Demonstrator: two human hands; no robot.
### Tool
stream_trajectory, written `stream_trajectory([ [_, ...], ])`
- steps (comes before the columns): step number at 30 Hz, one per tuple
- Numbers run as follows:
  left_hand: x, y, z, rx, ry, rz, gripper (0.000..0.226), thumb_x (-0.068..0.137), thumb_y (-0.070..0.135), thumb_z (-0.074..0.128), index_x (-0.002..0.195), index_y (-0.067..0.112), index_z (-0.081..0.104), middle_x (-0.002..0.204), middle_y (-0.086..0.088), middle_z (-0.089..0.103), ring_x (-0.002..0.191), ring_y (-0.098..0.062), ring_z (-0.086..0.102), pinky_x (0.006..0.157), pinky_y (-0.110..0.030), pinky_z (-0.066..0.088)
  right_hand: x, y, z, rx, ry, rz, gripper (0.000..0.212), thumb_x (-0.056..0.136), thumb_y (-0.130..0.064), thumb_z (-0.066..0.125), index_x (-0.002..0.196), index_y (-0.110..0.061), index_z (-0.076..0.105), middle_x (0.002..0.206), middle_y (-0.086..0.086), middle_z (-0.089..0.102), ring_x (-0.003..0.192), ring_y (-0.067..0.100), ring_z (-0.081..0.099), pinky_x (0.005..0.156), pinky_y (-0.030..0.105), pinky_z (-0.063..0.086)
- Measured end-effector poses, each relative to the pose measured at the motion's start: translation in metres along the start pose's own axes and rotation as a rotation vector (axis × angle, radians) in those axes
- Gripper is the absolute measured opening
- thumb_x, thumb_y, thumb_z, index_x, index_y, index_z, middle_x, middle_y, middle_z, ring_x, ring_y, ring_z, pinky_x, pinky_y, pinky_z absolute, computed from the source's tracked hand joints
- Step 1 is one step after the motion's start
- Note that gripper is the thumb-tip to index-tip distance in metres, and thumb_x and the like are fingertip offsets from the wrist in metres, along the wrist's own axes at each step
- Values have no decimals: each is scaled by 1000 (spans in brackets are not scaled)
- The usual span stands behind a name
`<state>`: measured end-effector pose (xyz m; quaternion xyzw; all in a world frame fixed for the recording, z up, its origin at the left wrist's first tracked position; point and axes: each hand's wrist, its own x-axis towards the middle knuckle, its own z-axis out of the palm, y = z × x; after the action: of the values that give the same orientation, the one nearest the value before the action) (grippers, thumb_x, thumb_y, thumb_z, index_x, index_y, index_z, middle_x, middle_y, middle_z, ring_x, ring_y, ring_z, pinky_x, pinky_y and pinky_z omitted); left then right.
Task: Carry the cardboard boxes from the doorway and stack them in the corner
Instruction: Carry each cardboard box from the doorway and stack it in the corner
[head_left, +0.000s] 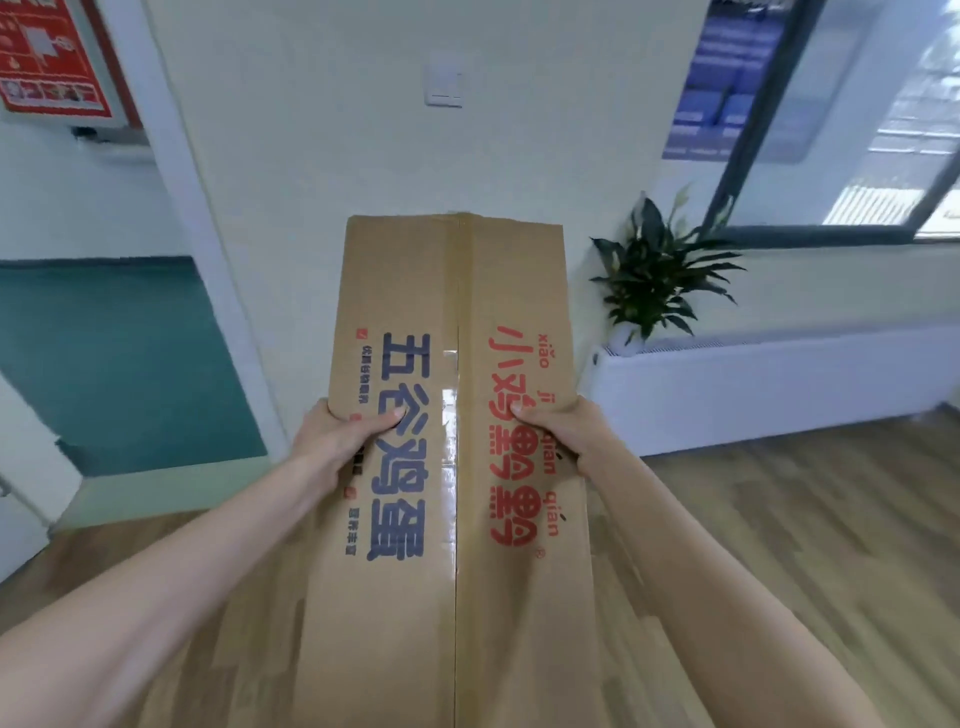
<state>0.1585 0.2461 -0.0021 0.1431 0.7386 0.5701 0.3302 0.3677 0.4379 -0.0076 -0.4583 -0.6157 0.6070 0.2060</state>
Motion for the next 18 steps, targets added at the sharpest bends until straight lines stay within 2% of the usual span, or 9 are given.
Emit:
stream_trajectory([
  [3,-26,4,115,76,-158,23,89,39,49,91,116,21,55,102,-3,73,88,-21,71,68,-34,54,-28,42,-119,65,164,58,59,65,-35,94,115,-16,70,106,4,77,99,23,72,86,41,59],
  [7,-79,2,293,181,-375,44,59,58,42,93,99,28,53,101,-4,74,90,-23,72,80,-41,58,-89,103,-287,174,388,121,60,63,-34,96,114,-16,70,104,2,78,97,22,74,85,41,60],
  [10,-134,-1,425,227,-517,68,47,65,37,92,92,30,55,96,-2,73,87,-22,71,74,-37,56,-140,141,-407,240,535,146,57,63,-34,96,112,-17,71,101,1,79,94,20,74,76,36,59],
  [12,-181,-7,517,264,-623,80,47,65,36,92,96,27,58,97,-3,73,87,-22,71,70,-34,55,-185,169,-490,267,661,162,54,64,-35,96,110,-19,71,100,-1,78,93,19,73,76,36,58],
  [13,-204,-10,558,288,-663,90,54,63,38,93,102,25,59,99,-4,73,89,-23,71,71,-35,55,-209,180,-525,283,703,168,52,65,-34,96,108,-19,72,98,-1,78,93,18,73,75,35,58],
  [15,-241,-14,621,307,-735,98,67,60,40,94,115,19,60,101,-4,73,90,-24,71,71,-35,55,-245,198,-580,317,774,183,49,65,-33,95,106,-19,72,96,-2,78,90,17,74,70,33,58],
  [18,-292,-15,708,291,-839,137,68,63,34,94,119,17,59,100,-2,71,92,-23,68,70,-35,53,-291,216,-651,355,875,188,44,66,-32,95,99,-22,68,94,-2,77,85,15,73,62,30,53],
])
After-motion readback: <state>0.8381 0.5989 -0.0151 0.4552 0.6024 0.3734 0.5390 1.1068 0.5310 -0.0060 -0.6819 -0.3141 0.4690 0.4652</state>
